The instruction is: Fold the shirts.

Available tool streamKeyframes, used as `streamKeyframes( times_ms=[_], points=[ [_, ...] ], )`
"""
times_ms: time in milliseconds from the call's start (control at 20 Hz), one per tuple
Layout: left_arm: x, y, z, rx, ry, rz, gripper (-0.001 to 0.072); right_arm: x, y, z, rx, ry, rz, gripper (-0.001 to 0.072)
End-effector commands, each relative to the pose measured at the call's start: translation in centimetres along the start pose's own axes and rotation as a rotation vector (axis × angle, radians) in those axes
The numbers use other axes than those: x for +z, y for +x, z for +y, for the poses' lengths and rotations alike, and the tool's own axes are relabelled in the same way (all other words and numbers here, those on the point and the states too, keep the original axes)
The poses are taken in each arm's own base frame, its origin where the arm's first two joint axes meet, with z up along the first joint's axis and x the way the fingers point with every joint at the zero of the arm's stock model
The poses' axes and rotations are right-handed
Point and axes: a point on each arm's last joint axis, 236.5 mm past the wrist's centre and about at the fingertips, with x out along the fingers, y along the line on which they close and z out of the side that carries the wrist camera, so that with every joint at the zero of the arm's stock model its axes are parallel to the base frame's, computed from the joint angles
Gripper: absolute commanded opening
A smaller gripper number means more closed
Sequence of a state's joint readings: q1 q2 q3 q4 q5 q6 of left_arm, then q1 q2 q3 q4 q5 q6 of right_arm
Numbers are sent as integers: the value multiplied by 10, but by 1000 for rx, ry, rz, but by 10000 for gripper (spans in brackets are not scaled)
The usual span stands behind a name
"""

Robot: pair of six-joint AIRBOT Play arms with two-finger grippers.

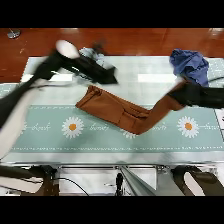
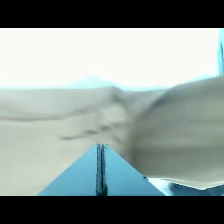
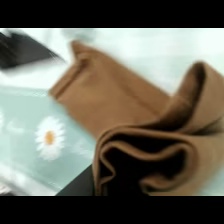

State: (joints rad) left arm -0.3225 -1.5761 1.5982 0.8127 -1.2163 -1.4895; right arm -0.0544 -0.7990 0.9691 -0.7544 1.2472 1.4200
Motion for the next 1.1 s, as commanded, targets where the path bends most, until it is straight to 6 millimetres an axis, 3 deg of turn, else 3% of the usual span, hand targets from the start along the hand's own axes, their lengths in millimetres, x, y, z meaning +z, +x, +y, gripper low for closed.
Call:
streamKeyframes(
  times_ms=[0,100,200,300,500,550,600,700,800,900,1050],
  points=[
    [9,-149,56,234,10,-220,31,16,65,63,133,-103,44,20],
    [-13,-213,73,310,-31,-344,31,21,114,92,170,-143,90,20],
    [-45,-251,75,362,-71,-443,31,14,167,107,188,-157,175,46],
    [-78,-264,65,389,-75,-500,31,2,222,107,185,-140,257,58],
    [-122,-249,55,384,-64,-544,32,-30,307,94,177,-72,365,68],
    [-126,-245,59,382,-71,-563,31,-38,321,94,187,-53,388,297],
    [-127,-241,65,376,-95,-582,31,-45,326,97,207,-35,417,603],
    [-127,-231,77,361,-141,-594,32,-55,315,100,234,-82,499,628],
    [-130,-221,85,350,-169,-564,32,-41,286,58,79,-173,560,628],
    [-132,-220,86,349,-171,-555,31,-4,230,16,-80,-226,546,628],
    [-132,-220,86,351,-168,-554,32,50,126,-33,-320,-275,407,629]
  ],
)
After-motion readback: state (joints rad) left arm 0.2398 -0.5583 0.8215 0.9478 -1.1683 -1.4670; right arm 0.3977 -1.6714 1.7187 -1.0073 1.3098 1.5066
